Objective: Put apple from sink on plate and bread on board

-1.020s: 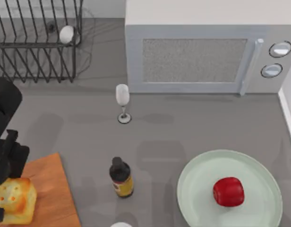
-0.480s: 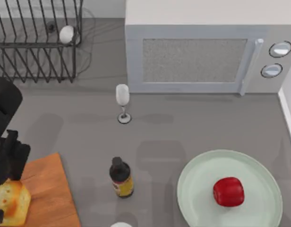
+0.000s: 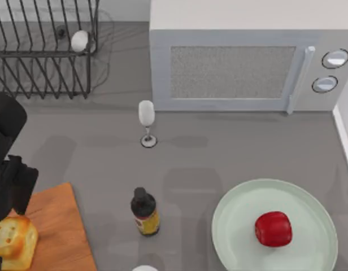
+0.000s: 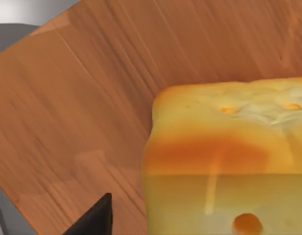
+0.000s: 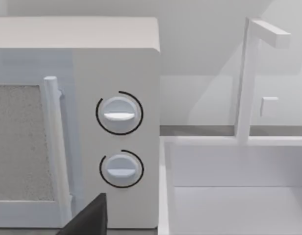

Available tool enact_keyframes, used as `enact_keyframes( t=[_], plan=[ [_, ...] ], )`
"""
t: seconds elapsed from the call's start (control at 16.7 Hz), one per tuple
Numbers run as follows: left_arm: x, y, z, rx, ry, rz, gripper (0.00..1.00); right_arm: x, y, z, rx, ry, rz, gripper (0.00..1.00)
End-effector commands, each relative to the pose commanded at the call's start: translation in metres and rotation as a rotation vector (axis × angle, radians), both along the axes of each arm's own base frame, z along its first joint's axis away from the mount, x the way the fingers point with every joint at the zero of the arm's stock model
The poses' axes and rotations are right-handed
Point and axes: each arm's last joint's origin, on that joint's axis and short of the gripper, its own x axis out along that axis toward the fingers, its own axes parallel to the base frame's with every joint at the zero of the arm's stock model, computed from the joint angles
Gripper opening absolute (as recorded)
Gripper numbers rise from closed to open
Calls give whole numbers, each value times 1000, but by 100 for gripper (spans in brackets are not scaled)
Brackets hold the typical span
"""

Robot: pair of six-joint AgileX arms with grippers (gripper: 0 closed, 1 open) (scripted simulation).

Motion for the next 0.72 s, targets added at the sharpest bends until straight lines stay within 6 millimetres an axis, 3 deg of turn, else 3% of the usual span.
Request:
enact_keyframes(
  t=[0.36,0.72],
  plan=[
    [-6,3,10,-31,-132,-81,100,0,0,0,0,0,0,100],
    [-41,19,17,-5,-512,-451,100,0,0,0,0,0,0,100]
  ],
)
